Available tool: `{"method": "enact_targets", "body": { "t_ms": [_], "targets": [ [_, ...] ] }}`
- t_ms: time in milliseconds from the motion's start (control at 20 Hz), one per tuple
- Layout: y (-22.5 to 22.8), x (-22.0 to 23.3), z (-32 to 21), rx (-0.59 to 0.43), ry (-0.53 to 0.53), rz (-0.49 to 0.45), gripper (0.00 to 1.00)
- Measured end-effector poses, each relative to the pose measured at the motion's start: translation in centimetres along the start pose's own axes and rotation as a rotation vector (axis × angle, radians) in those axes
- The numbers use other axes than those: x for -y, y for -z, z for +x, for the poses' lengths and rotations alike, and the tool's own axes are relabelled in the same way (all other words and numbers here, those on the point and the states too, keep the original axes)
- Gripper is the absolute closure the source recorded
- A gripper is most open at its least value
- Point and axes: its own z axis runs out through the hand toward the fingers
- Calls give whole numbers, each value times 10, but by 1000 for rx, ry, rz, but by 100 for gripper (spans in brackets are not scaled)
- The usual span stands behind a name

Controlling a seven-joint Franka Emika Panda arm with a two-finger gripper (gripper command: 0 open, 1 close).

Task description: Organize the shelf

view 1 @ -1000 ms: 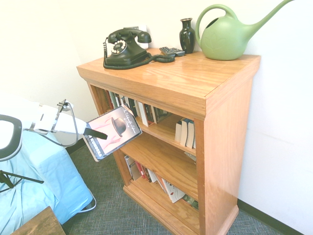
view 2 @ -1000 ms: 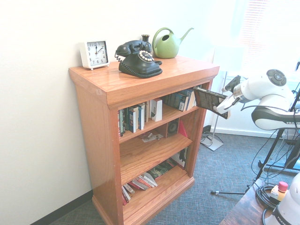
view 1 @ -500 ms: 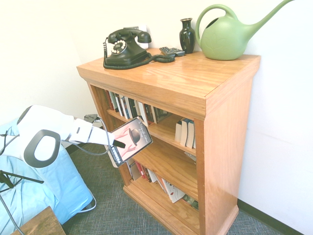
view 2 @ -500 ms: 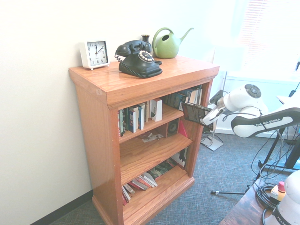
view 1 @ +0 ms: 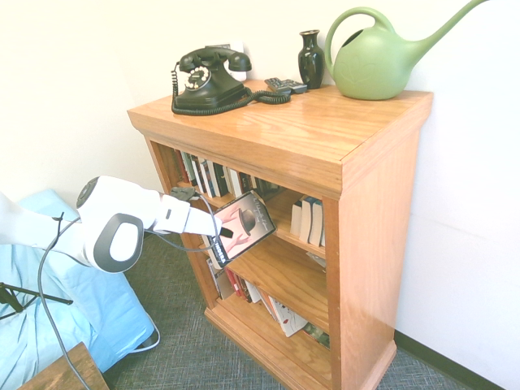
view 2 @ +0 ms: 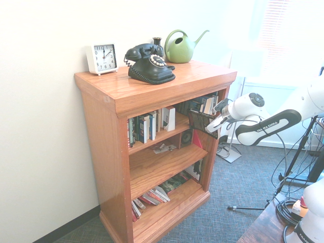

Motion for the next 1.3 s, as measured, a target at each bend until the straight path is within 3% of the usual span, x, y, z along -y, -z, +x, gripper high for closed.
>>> {"method": "enact_targets", "body": {
  "t_ms": [350, 1300],
  "targets": [
    [2, 38, -2, -21, 14, 54, 100],
    [-30, 66, 20, -45, 7, 61, 100]
  ]
}}
